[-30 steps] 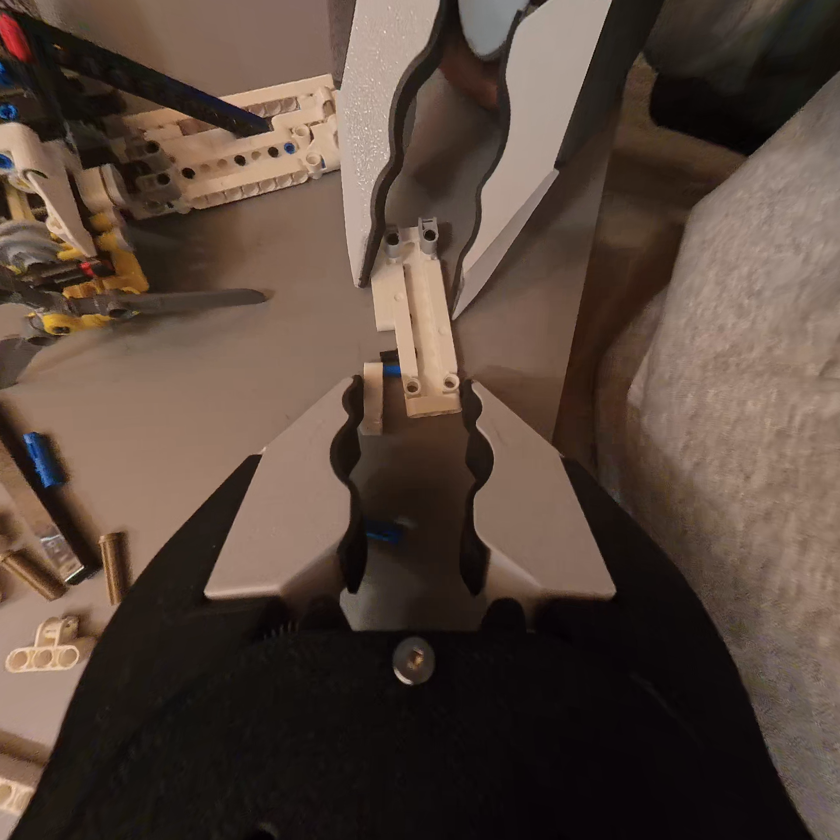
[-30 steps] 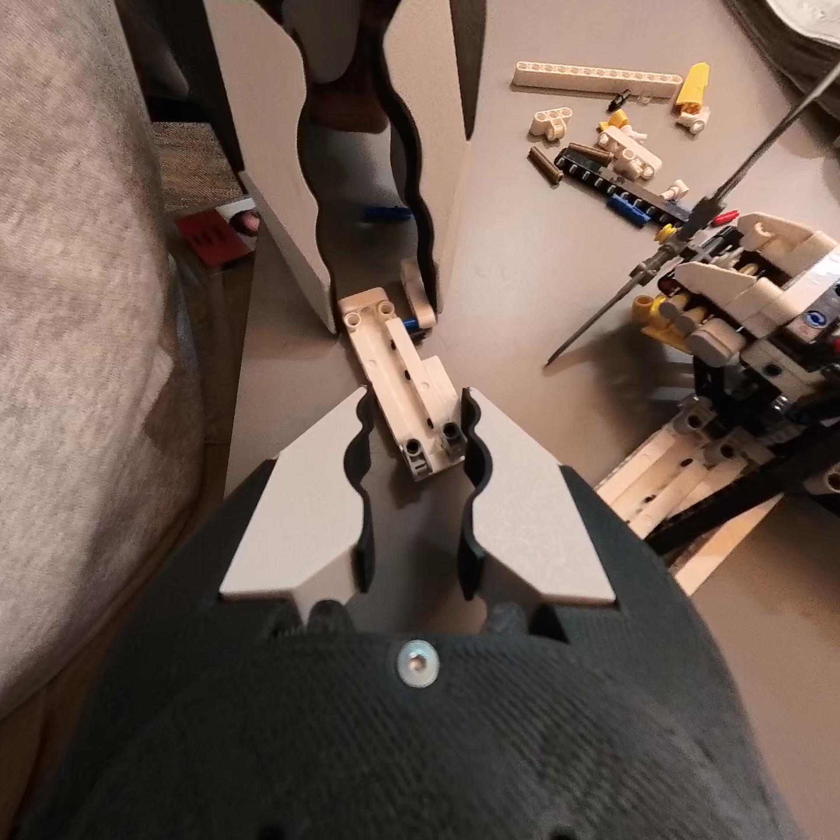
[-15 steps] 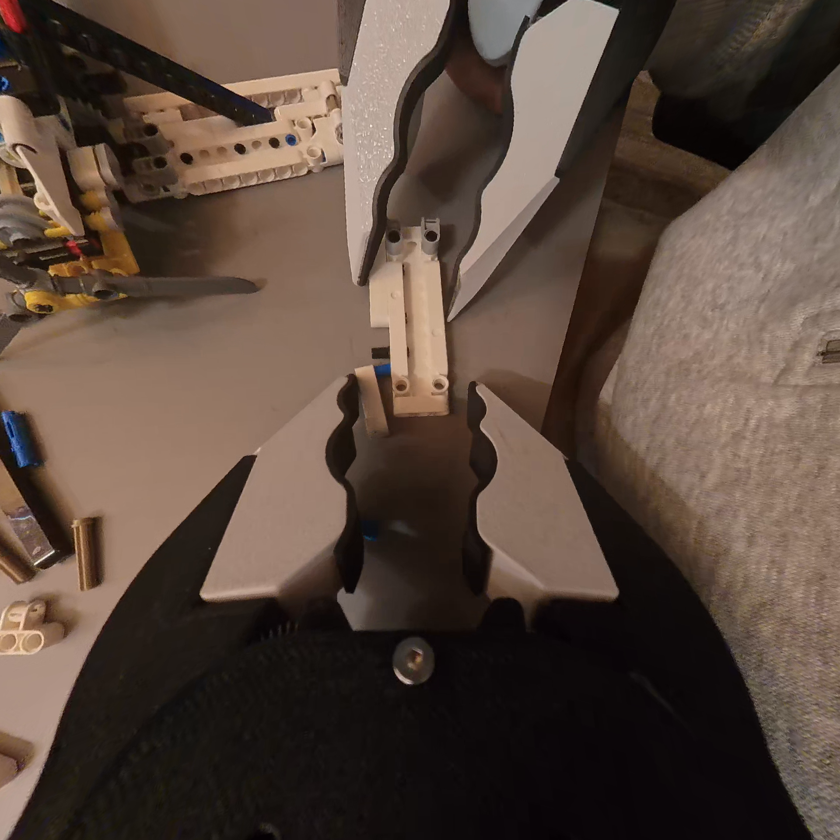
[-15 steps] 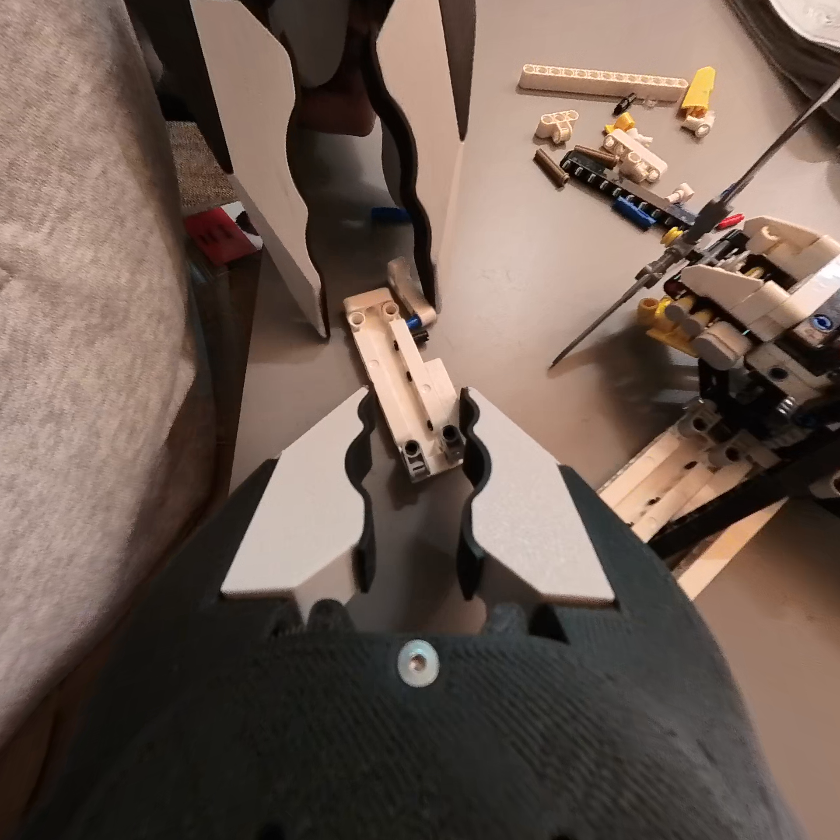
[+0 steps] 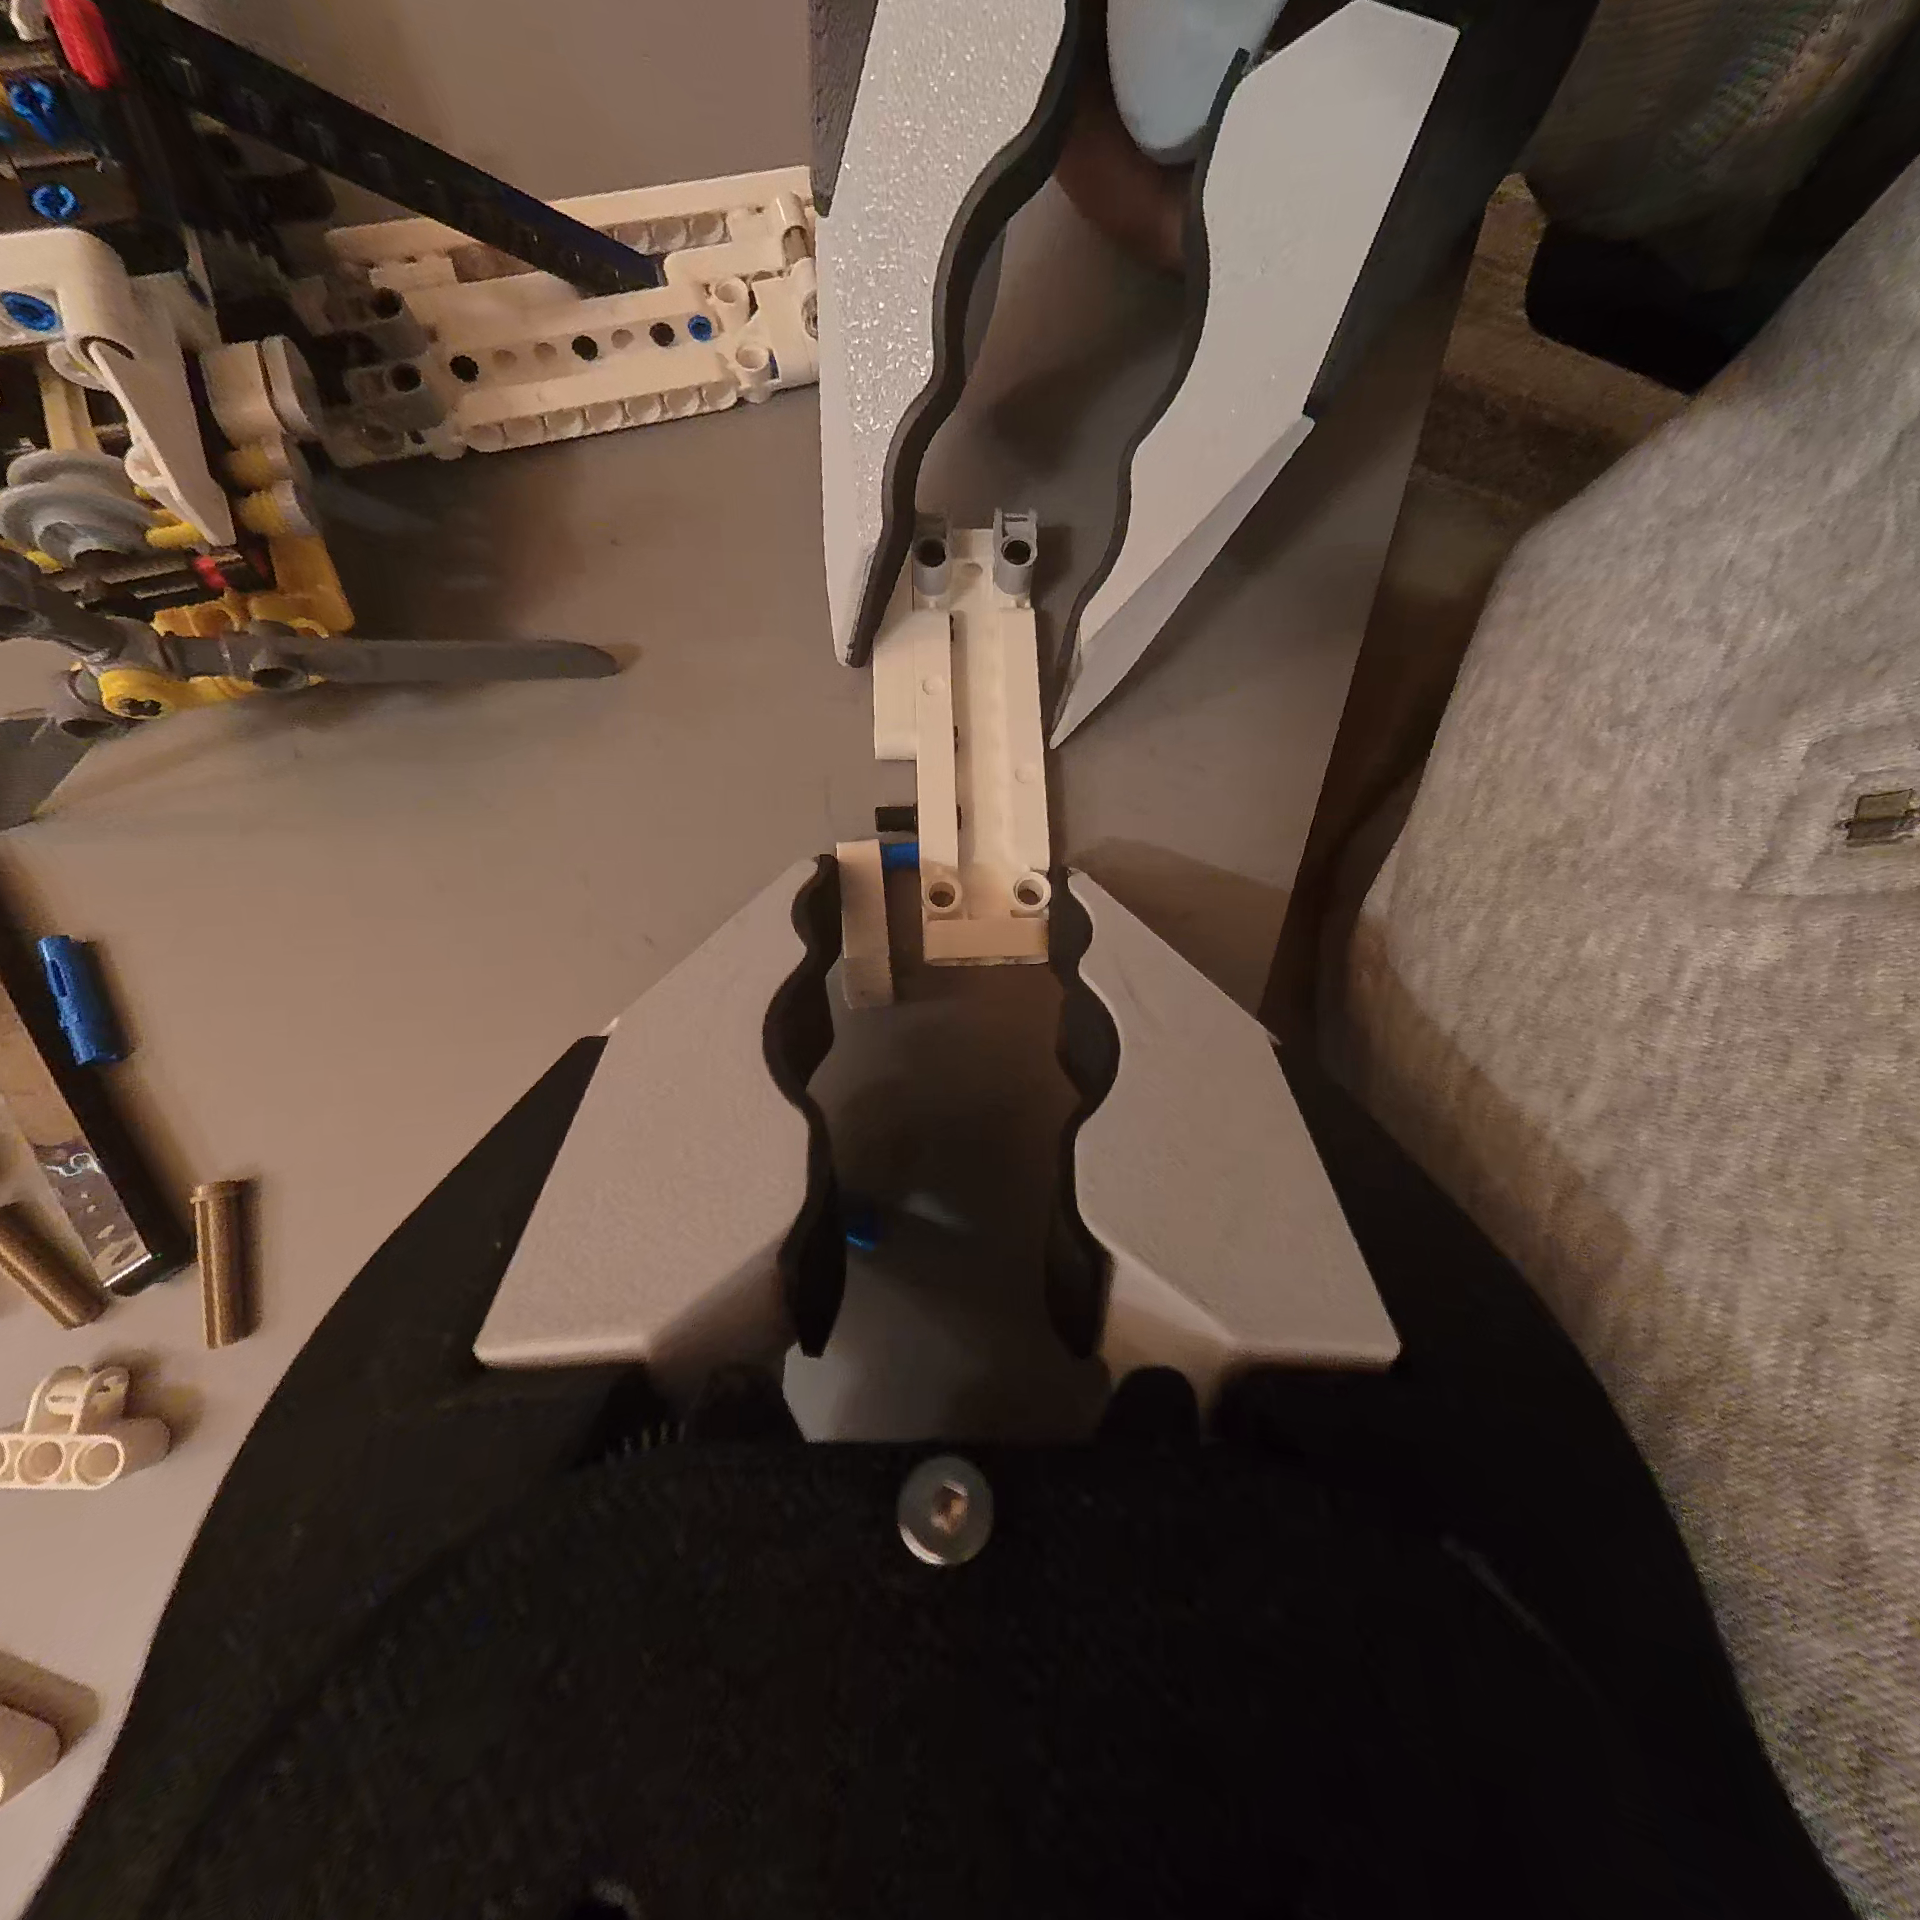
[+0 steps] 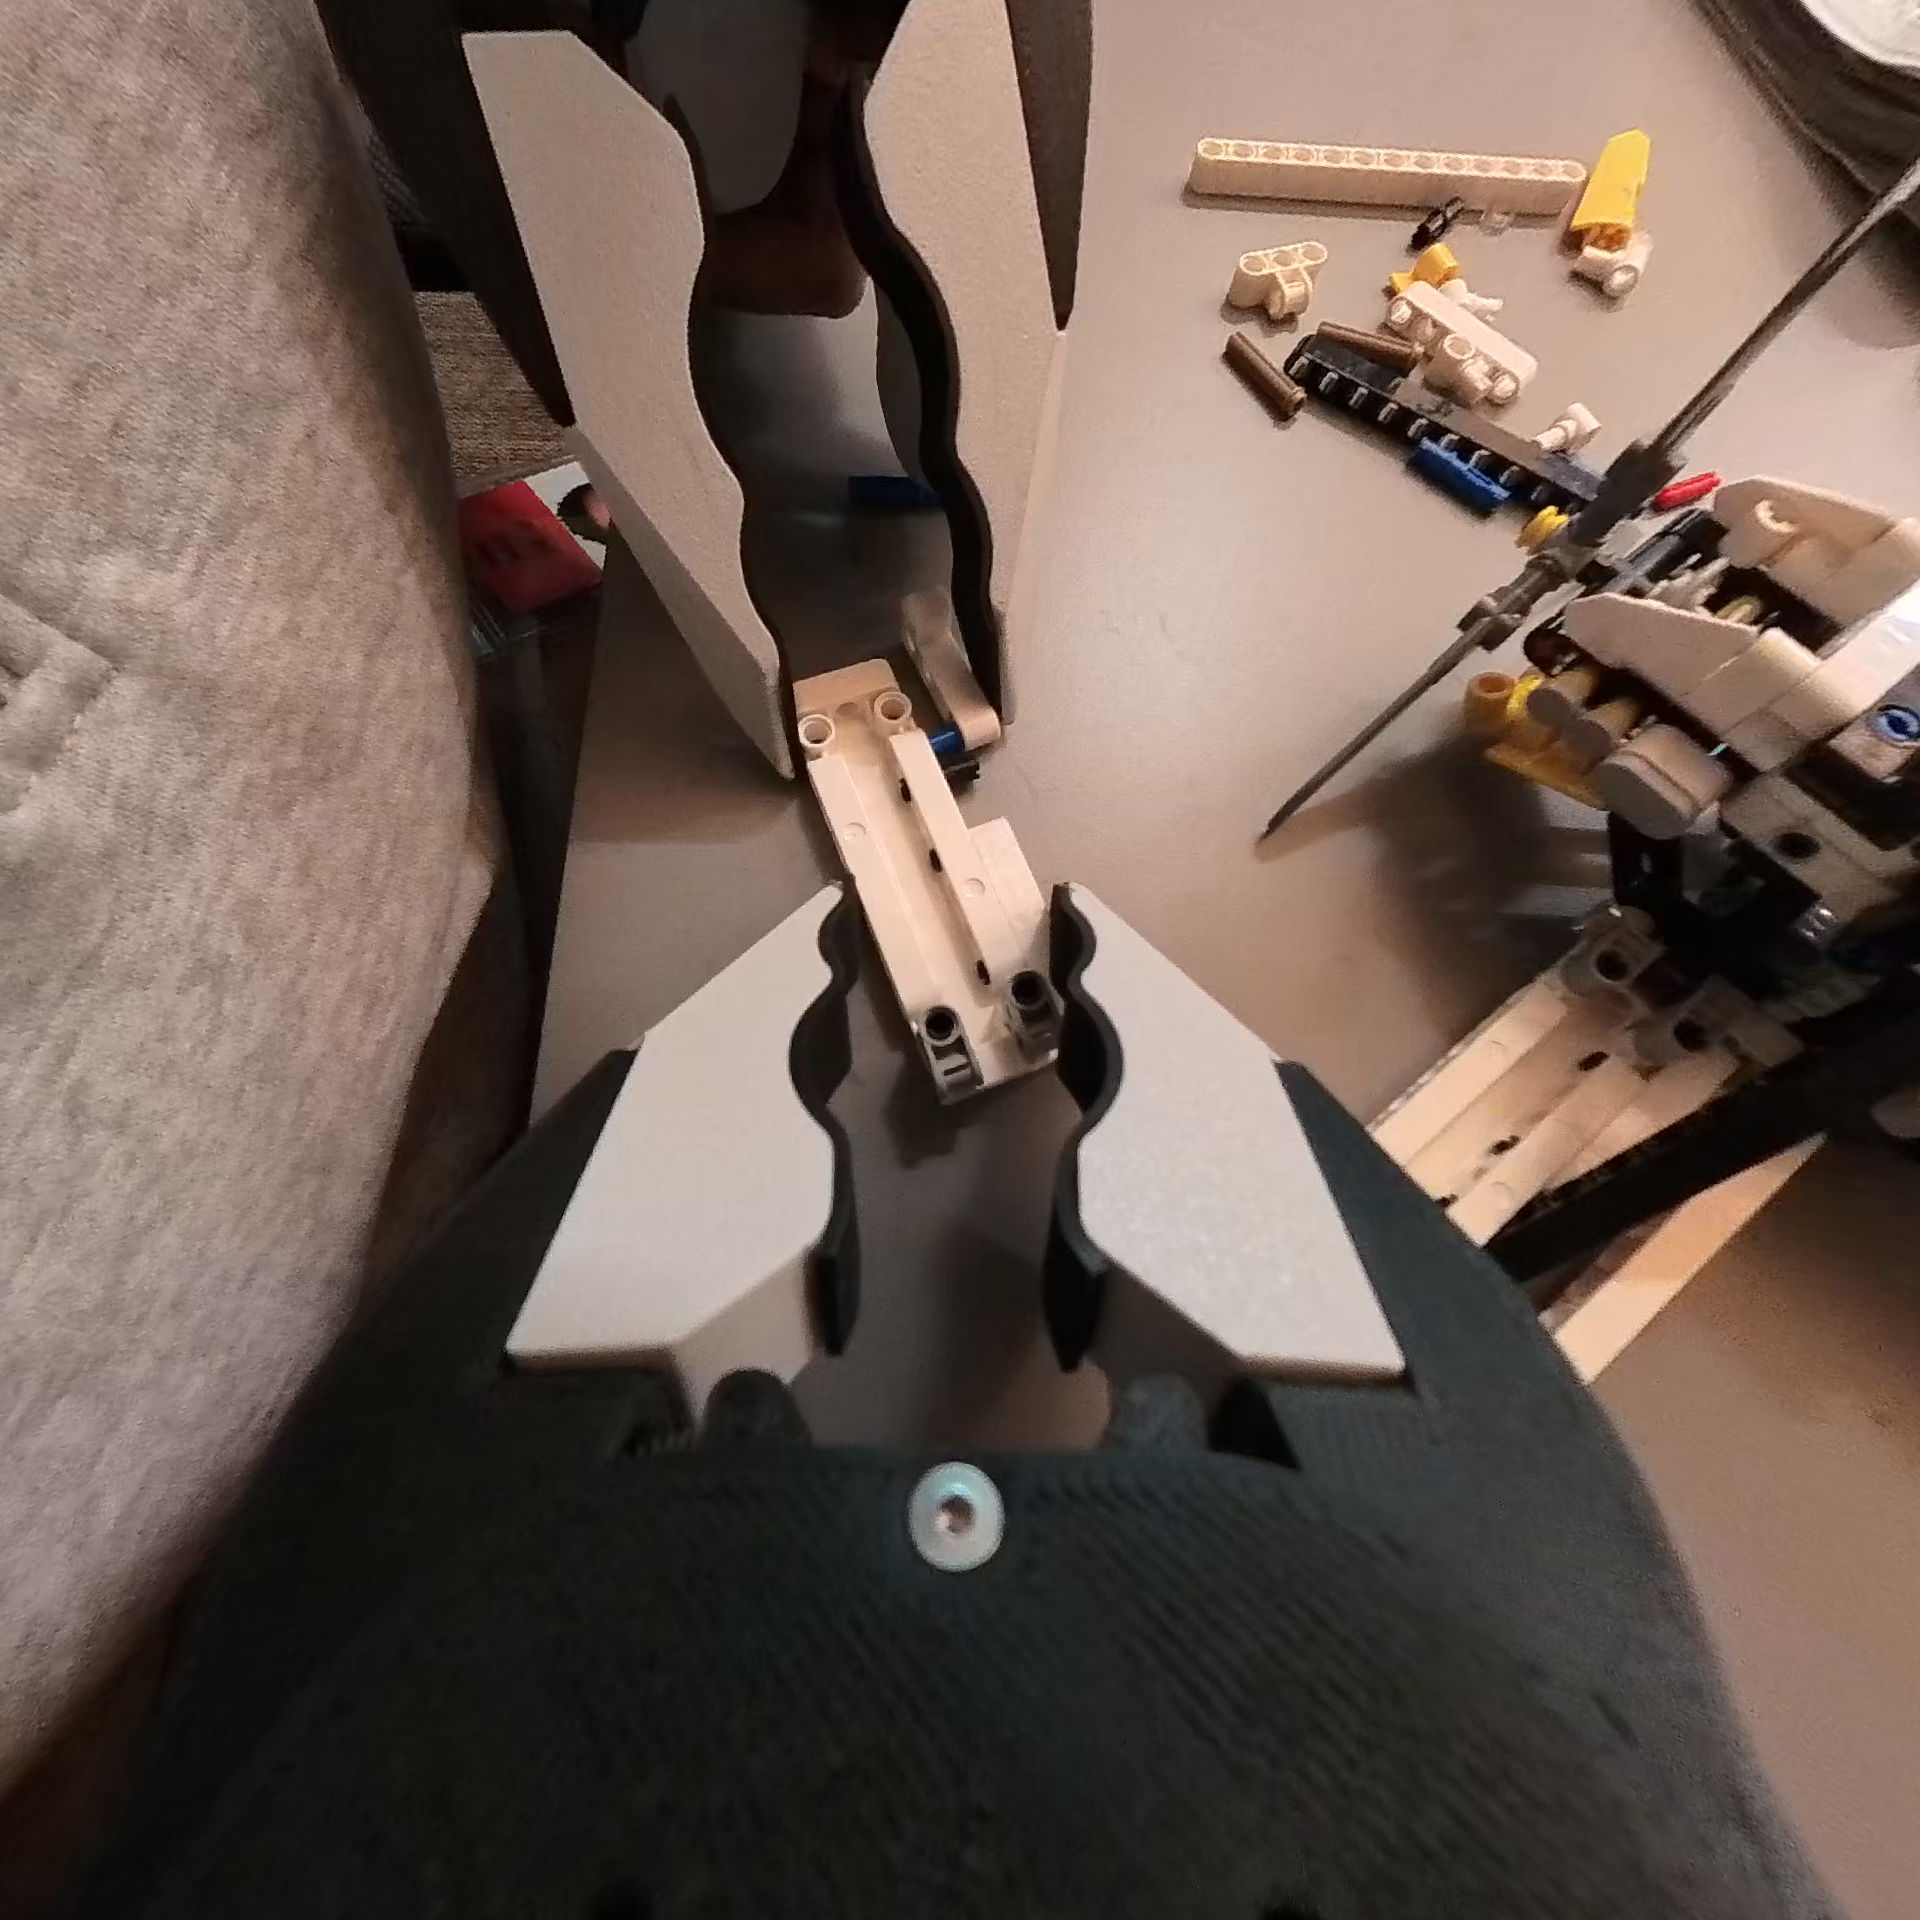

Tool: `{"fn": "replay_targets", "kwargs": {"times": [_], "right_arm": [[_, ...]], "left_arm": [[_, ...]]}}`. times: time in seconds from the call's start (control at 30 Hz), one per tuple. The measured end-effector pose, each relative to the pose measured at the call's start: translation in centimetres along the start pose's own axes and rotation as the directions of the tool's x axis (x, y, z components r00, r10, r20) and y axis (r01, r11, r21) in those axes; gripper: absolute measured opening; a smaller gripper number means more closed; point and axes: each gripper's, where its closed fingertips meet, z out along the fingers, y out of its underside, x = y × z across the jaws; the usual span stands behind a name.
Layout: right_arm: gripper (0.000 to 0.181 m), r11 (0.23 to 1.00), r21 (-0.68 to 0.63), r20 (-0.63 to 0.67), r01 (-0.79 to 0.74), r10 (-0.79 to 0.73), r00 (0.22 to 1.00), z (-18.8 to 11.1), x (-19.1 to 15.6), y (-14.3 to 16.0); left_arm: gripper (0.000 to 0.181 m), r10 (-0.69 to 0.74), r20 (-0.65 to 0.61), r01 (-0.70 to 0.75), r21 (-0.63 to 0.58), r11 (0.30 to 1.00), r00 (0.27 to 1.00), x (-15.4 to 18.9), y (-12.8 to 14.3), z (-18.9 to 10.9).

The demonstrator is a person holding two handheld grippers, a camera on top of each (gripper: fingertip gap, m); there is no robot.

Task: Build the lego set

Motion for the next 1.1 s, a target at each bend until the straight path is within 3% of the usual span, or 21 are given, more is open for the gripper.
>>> {"fn": "replay_targets", "kwargs": {"times": [0.63, 1.1], "right_arm": [[0.035, 1.000, -0.002, 0.017, -0.020, 0.020, 1.000, 0.01, 0.01, -0.02], [0.034, 1.000, 0.003, 0.028, -0.024, 0.024, 0.999, -0.01, -0.08, -0.08]], "left_arm": [[0.040, 0.002, 0.004, -0.002, -0.001, 1.000, 1.000, -0.05, 0.02, 0.03], [0.042, 0.123, -0.048, -0.123, 0.007, 0.992, 0.991, -0.32, 0.22, -0.38]]}}
